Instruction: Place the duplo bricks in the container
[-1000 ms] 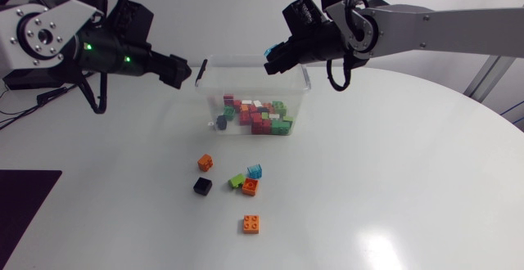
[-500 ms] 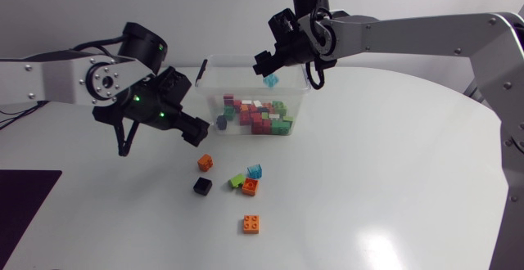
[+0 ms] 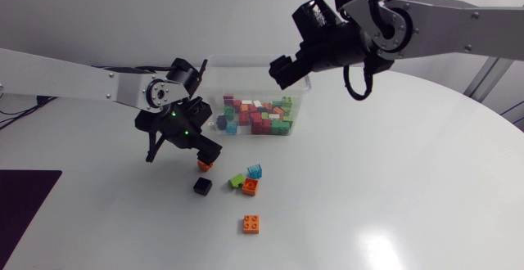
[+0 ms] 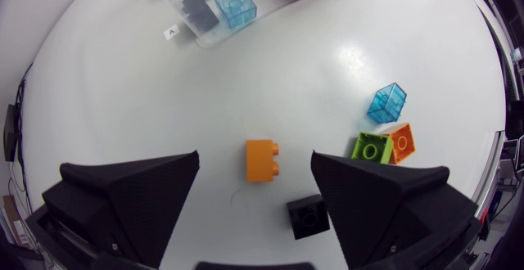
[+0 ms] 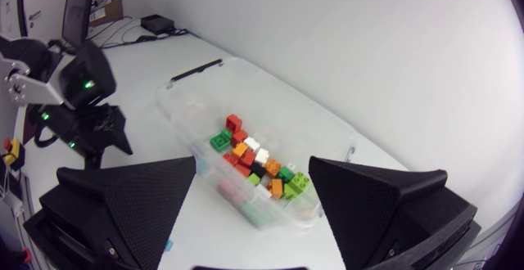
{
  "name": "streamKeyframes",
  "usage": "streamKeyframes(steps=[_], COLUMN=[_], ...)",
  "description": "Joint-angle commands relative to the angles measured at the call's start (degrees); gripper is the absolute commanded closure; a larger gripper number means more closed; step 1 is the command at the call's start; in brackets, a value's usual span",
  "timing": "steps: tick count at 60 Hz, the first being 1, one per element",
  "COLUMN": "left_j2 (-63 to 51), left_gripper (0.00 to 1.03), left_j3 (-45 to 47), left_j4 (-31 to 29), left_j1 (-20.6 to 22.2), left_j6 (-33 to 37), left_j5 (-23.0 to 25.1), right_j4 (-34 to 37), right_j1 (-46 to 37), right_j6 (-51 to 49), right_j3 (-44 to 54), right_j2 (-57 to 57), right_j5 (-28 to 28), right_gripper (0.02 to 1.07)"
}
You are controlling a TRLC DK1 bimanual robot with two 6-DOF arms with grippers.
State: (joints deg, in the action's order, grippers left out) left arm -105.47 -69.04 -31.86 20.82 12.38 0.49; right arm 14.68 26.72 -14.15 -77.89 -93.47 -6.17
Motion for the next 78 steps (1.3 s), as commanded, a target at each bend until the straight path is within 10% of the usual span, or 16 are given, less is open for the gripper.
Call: streamKeyframes(steps=[1,35,78], left_j2=[-3.1,-10.4,8.2], left_gripper=[0.18,0.73,0.78], left_j3=[-2.5,-5.6,-0.5], left_j4=[-1.3,-2.1,2.2], left_j1=[0.3,-0.2,-1.0], left_j6=[-1.3,-1.7,-1.7], left_j5=[-0.6,-0.5,-0.3], right_j4=[2.3,6.0,21.7], right_j1=[1.3,8.3,13.8], right_j6=[-1.4,2.2,21.4], right_j3=[5.2,12.9,-7.1], right_j2=[2.5,-4.2,-26.2], right_j5=[-0.4,1.3,6.7], right_gripper=[0.07,0.07,0.16])
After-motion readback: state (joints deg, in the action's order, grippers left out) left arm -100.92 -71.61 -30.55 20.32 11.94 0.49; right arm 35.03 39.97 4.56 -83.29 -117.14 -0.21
